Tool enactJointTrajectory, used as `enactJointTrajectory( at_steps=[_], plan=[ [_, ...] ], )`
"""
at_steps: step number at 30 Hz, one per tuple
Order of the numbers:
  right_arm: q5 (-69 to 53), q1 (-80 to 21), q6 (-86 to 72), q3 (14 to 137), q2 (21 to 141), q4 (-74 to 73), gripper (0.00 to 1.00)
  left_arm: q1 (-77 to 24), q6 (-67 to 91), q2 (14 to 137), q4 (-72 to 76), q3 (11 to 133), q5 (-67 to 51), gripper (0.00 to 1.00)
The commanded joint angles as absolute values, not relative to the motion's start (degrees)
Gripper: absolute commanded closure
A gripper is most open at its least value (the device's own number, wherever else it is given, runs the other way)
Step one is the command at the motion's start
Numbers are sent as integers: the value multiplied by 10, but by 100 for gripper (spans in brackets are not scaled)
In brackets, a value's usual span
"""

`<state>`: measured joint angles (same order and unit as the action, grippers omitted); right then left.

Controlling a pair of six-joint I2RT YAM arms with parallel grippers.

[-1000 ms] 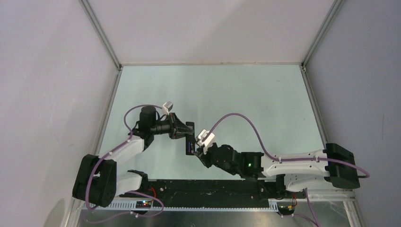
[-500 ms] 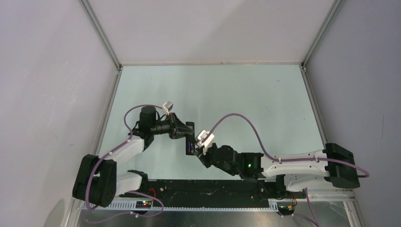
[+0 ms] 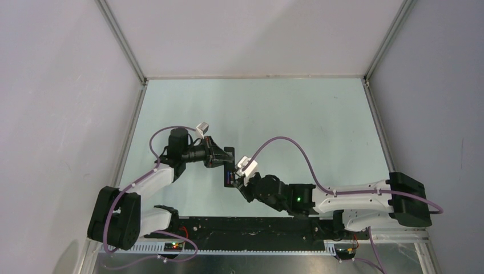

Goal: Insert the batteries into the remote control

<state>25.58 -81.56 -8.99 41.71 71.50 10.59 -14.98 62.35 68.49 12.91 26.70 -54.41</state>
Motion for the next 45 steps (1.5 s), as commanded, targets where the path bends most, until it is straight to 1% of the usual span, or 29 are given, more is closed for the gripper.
enactJointTrajectory(
  at_steps=[1,12,27,38,45],
  plan=[
    [263,-803,-107,447,728,105,82,-152,608,675,145,285,-562,100],
    [257,-788,-133,464,743,81,85,-154,605,671,144,285,-565,100],
    [302,-778,-174,488,761,20,91,-155,599,659,142,285,-567,100],
    [234,-752,-208,502,780,17,91,-163,585,641,140,292,-572,100],
    [224,-741,-226,512,791,3,91,-165,582,639,139,293,-574,100]
  ],
)
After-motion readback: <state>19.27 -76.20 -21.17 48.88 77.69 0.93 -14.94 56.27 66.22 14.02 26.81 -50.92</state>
